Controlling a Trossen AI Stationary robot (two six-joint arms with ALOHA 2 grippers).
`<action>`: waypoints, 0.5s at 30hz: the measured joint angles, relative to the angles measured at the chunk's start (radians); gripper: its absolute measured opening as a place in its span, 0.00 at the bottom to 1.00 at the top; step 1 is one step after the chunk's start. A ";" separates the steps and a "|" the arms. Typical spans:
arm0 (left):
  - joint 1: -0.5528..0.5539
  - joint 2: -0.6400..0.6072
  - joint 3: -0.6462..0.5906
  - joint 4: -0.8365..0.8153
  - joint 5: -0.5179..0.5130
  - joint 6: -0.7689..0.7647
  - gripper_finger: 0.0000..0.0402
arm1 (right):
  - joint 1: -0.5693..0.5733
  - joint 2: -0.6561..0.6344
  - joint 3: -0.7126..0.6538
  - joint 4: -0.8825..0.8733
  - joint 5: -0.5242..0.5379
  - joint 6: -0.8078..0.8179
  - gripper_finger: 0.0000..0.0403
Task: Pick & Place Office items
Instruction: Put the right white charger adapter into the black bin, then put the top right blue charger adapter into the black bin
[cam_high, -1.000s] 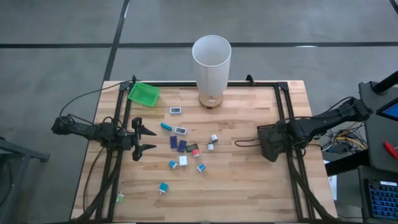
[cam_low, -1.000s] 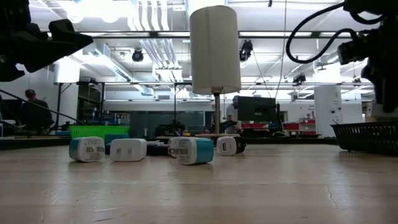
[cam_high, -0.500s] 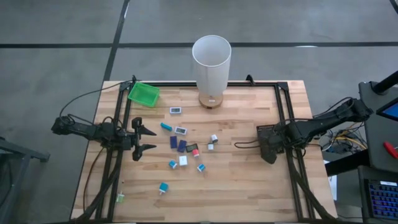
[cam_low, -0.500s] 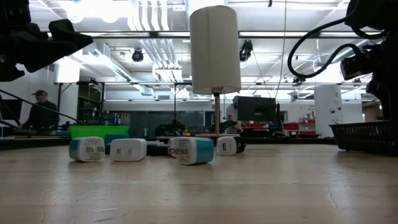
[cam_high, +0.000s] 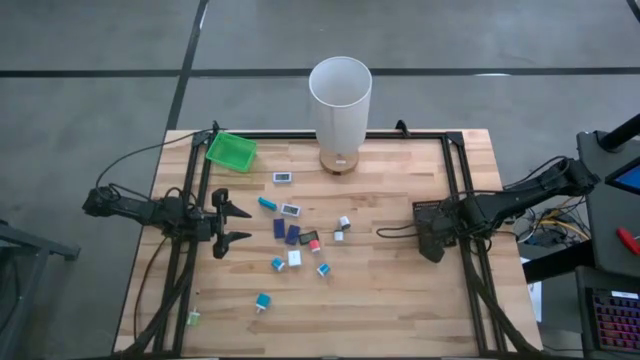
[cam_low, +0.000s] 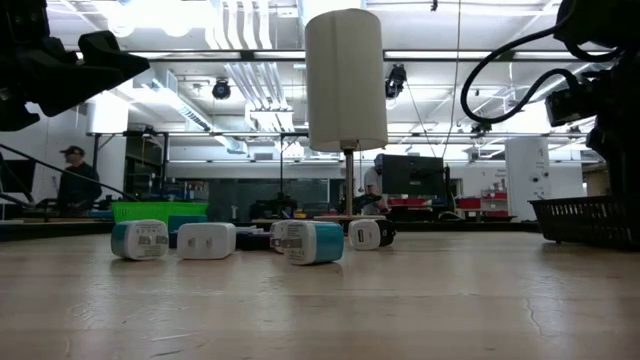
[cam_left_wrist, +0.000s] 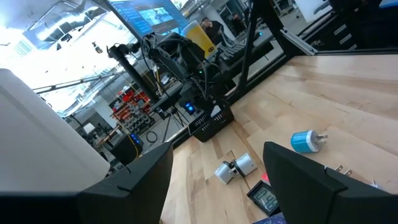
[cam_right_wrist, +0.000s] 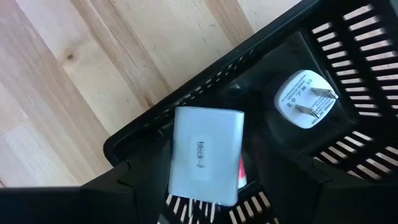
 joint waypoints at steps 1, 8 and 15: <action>0.000 0.000 0.000 0.000 0.000 0.000 0.64 | 0.000 0.000 0.000 0.000 0.000 0.001 0.59; 0.000 0.000 0.000 0.000 0.000 0.000 0.64 | 0.000 -0.002 0.017 -0.004 0.000 0.003 0.61; 0.000 0.000 0.000 0.000 0.000 0.000 0.64 | 0.001 -0.002 0.121 -0.089 0.083 0.002 0.61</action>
